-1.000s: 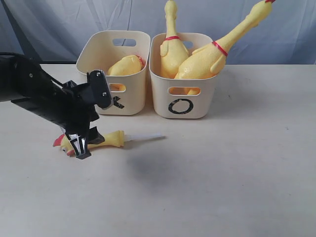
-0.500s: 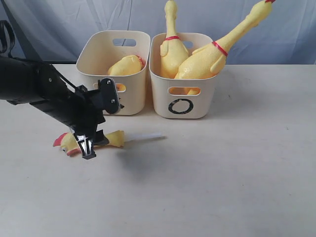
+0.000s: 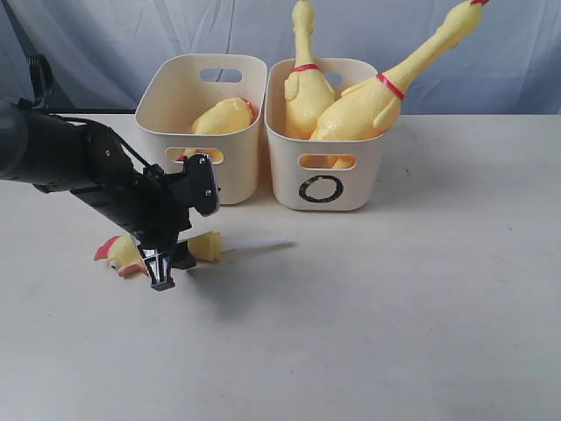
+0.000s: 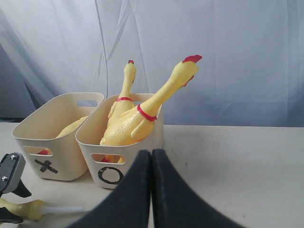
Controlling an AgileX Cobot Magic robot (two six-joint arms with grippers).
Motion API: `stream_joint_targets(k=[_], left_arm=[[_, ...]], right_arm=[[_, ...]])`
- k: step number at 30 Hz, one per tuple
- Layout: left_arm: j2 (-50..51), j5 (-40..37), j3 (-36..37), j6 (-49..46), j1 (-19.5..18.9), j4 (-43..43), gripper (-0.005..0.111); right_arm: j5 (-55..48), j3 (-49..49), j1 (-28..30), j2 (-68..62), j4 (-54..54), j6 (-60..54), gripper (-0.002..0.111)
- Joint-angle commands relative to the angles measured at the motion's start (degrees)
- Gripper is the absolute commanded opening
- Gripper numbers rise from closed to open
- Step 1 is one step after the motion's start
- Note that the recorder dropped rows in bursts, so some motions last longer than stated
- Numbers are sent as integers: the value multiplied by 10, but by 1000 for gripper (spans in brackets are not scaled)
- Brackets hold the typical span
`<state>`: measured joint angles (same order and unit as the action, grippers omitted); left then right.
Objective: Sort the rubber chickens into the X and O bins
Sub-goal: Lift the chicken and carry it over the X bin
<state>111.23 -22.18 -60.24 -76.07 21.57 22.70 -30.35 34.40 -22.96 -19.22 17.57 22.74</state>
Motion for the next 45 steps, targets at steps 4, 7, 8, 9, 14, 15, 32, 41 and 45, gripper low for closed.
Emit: stream_joint_targets(k=[4,7,8,9,14,15,32,41,45], left_arm=[[16,-4,-7,0,3,3,57],[23,-6,-10,0,3,3,57],[24,-6,-10,0,3,3,56],[24,-7,-10,0,3,3,54],[24,-11,-10,0,3,3,35],[24,-14,-10,0,3,3,30],[-43,-194,-10,70,3,9,0],[-133,-269,-10,264,3,11,0],[-172,-289,-10,364,3,13,0]], right_arm=[[3,-4,2,2,-1,-4,0],[3,-4,2,2,-1,-4,0],[3,-4,2,2,-1,-4,0],[3,-4,2,2,-1,-4,0],[3,-4,2,2,-2,-4,0],[3,-4,2,2,-2,-4,0],[2,-4,2,2,-2,-4,0],[-3,-4,2,2,-1,-4,0],[-11,-4,2,2,-1,-4,0]])
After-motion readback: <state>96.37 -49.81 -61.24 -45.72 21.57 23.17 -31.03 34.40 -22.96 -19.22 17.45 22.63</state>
